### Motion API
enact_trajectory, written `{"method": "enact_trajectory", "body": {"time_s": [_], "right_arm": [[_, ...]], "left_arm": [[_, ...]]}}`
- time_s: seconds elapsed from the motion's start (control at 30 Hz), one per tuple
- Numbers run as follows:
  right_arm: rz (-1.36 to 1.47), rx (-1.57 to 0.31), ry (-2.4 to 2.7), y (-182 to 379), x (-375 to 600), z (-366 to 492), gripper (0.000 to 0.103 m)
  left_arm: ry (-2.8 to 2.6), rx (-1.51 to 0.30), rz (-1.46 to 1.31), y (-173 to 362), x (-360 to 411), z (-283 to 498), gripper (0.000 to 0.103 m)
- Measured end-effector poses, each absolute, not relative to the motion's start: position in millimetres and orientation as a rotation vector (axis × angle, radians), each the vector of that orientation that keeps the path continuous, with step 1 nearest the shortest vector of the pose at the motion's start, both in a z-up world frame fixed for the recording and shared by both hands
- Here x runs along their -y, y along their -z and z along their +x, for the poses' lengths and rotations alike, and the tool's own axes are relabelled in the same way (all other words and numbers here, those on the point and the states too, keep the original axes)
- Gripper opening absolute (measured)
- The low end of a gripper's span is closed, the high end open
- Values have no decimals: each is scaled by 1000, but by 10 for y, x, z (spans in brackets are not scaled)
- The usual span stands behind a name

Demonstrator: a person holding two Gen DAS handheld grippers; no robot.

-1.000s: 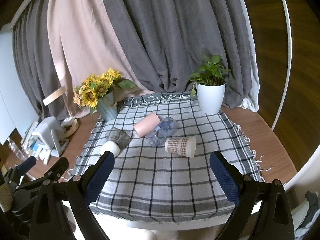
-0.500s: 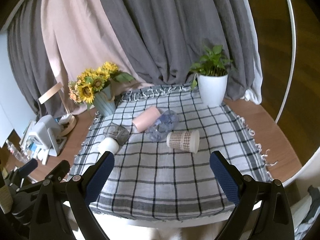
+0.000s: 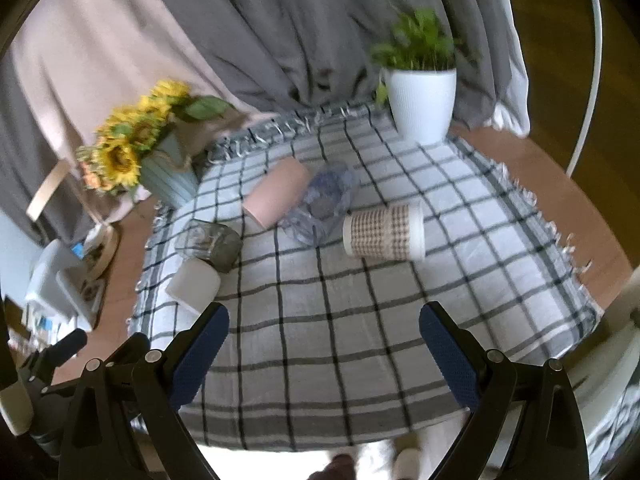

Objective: Flip cup upside down
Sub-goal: 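Move the left tool to the white cup and close around it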

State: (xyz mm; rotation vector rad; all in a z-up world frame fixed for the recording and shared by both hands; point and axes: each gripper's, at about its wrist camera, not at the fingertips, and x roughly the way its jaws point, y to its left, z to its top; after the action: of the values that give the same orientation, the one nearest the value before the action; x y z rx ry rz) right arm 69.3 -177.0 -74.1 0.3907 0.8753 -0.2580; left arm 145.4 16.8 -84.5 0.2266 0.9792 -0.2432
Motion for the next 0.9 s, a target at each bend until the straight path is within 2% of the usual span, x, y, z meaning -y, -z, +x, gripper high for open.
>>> {"method": "enact_trajectory", "body": {"time_s": [0.4,0.67,0.77,0.9], "right_arm": [[473,-976,442,1183,1603,1235,96],[472,-1009,532,1298,1546,1429,96],[462,-1017,553,1315,1536,1487,96],[445,-1021,571,1324,1517,1519,96]], "left_arm": [[393,-1108,387,1490,-111,2379,102],[467,-1177,416,1796,-68,2646,96],[492,-1201,407,1871,-40,2700,89],[534,-1227,385,1923,1,2714,68]]}}
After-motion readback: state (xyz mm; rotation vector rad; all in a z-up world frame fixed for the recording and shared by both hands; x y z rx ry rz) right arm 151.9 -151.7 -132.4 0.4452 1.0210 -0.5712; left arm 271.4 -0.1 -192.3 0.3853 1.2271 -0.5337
